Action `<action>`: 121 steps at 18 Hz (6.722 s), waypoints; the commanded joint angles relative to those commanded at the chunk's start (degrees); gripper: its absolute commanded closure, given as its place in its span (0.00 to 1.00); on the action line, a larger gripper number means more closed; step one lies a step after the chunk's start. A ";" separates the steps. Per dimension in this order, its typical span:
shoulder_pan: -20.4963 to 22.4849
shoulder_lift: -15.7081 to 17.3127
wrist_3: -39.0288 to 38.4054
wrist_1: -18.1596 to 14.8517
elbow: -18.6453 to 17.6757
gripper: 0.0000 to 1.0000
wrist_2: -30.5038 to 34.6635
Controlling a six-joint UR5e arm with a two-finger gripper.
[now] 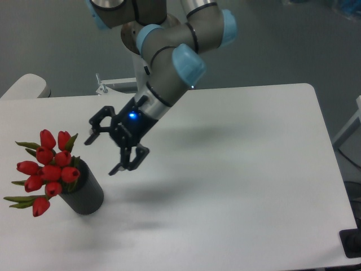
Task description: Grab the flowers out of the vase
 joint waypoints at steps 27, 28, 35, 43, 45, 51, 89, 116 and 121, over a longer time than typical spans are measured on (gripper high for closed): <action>-4.31 -5.80 -4.04 2.81 4.04 0.13 -0.35; -4.31 -5.98 -4.04 2.81 4.22 0.19 -0.35; -4.05 -6.07 -4.04 2.81 4.40 0.49 -2.73; -3.79 -6.07 -3.60 2.81 5.19 0.62 -2.81; -3.61 -5.98 -3.69 2.81 5.62 0.62 -3.25; -2.56 -4.58 -3.95 2.81 6.24 0.62 -3.60; 13.08 -4.03 -20.22 2.73 22.76 0.64 -15.82; 20.91 -9.93 3.34 2.64 21.53 0.66 -8.53; 20.91 -9.93 3.25 2.64 21.53 0.66 -8.53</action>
